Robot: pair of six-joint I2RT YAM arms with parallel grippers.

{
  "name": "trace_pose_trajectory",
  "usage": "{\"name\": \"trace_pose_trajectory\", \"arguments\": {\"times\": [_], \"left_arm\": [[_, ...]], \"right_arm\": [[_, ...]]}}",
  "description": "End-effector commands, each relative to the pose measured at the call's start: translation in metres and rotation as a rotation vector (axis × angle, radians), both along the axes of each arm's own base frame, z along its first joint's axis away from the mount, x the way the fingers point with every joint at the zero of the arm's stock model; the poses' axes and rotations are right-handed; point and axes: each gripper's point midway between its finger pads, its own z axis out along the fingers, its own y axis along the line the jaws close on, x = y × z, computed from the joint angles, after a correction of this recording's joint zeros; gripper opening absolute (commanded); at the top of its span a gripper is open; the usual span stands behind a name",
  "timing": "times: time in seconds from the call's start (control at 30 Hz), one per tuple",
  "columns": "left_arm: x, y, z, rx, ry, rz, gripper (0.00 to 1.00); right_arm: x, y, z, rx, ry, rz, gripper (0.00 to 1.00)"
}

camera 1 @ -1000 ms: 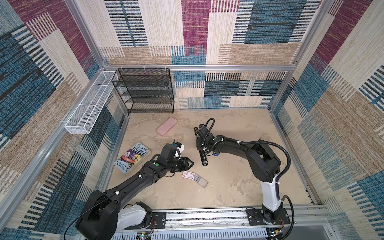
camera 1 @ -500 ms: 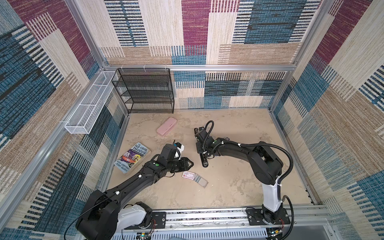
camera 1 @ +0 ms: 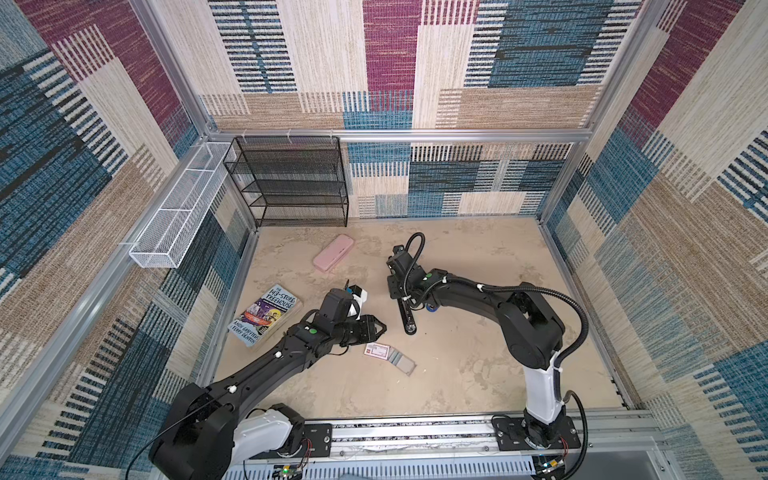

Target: Load the staples into the stapler

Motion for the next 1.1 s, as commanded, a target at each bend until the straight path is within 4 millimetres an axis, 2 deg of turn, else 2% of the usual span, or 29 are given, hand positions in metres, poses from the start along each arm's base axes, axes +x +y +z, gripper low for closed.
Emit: {"name": "trace_pose_trajectory", "arguments": {"times": [0.0,0.17,0.3,0.5,0.87,1.07], "left_arm": [[-0.001,0.002,0.002,0.0,-0.018,0.001,0.43],[-0.002,0.004,0.005,-0.002,-0.035,0.009,0.43],[-0.003,0.005,0.003,0.003,-0.031,0.009,0.43],[-0.003,0.005,0.0,0.001,-0.023,0.01,0.43],[-0.002,0.005,-0.002,0.004,-0.016,0.012,0.43],[0.0,0.002,-0.002,0.0,-0.014,0.007,0.43]], "right_arm": [[0.005,0.009,-0.002,0.011,0.009,0.031,0.53],[0.007,0.017,-0.008,0.022,0.028,0.053,0.53],[0.005,0.016,-0.016,0.013,0.05,0.059,0.53],[-0.004,0.013,-0.021,0.021,0.071,0.056,0.52],[-0.021,0.006,-0.017,0.048,0.088,0.058,0.51],[-0.034,0.003,-0.024,0.047,0.117,0.075,0.49]]}}
